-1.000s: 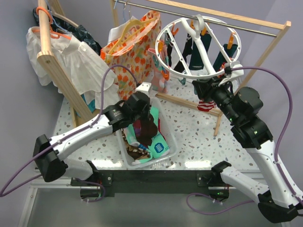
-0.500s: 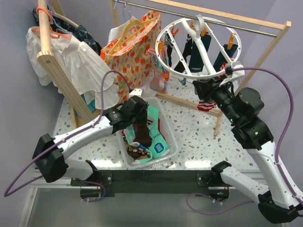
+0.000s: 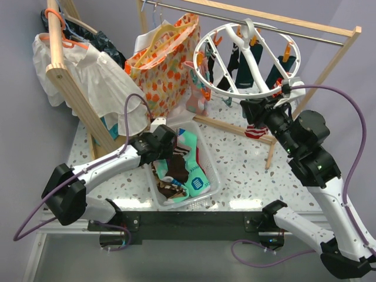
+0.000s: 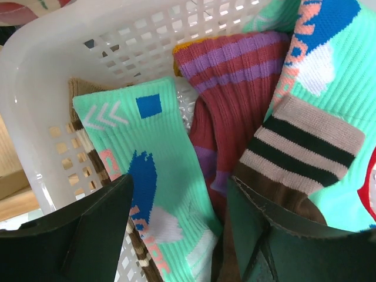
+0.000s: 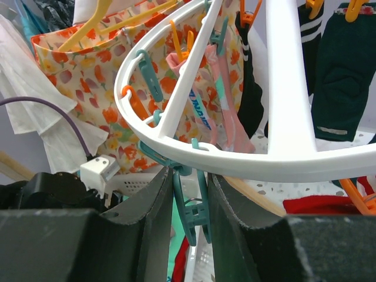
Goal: Clip the socks to the hanger
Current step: Adjust the sock in the bin.
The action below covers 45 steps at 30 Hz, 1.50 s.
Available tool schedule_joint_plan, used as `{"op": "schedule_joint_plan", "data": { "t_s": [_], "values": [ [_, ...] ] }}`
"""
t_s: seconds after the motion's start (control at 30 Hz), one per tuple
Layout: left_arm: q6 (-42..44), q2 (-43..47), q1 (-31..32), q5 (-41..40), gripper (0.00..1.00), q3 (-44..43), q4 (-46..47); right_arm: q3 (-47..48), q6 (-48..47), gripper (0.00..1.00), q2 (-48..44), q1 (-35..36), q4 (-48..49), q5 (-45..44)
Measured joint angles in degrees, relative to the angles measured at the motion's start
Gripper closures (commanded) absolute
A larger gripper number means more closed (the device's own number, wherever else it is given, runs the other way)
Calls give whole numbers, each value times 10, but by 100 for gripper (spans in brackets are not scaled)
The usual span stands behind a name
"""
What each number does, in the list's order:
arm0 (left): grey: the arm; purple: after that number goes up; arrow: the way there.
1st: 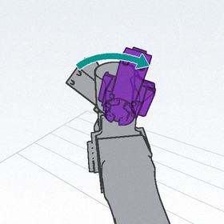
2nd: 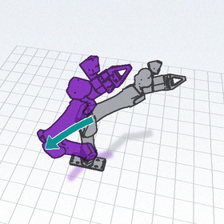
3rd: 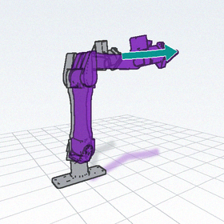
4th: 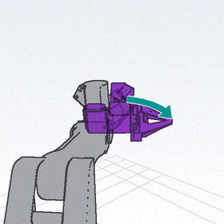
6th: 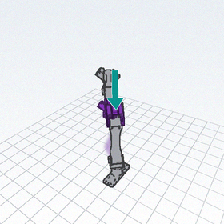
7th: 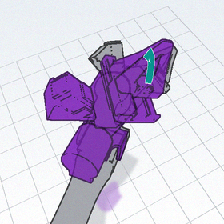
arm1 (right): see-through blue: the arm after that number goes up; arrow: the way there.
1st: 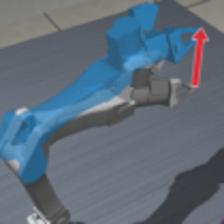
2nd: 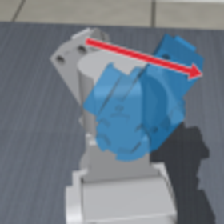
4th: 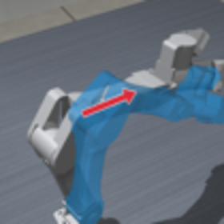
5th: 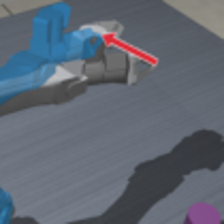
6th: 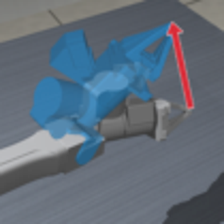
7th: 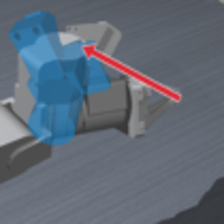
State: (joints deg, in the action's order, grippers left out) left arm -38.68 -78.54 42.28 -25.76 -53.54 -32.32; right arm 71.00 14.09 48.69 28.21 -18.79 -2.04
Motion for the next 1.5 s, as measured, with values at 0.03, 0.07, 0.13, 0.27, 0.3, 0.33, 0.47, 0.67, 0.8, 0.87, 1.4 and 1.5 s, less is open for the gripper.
{"op": "schedule_joint_plan", "data": {
  "t_s": [0.03,0.07,0.13,0.27,0.3,0.33,0.47,0.67,0.8,0.87,1.4,1.5],
  "values": [
    [-2,-2,0,-1,30,0,-1,0,0,100,-2,0,0,0],
    [-3,-4,0,-3,30,0,-1,-1,0,100,-4,0,0,0],
    [-8,-6,-1,-7,30,0,-2,-2,0,100,-6,0,1,0],
    [-14,-13,-1,-18,29,2,-8,-3,0,100,-8,0,0,0],
    [-16,-13,0,-21,29,3,-11,-3,0,100,-8,0,0,0],
    [-19,-13,0,-26,28,3,-16,-3,0,100,-8,0,0,0],
    [-26,-10,0,-45,28,3,-31,-5,0,100,-8,0,1,0],
    [-27,-9,0,-54,29,3,-32,-7,0,100,-8,0,1,0],
    [-26,-22,0,-53,44,0,-31,-7,0,100,-8,0,1,-1],
    [-24,-38,0,-51,53,-1,-29,-7,0,100,-8,0,1,-1],
    [23,-185,80,-1,55,-164,-4,-8,-1,100,-9,0,1,-3],
    [28,-211,92,11,40,-169,0,-8,-2,100,-9,0,0,-4]
  ]
}}
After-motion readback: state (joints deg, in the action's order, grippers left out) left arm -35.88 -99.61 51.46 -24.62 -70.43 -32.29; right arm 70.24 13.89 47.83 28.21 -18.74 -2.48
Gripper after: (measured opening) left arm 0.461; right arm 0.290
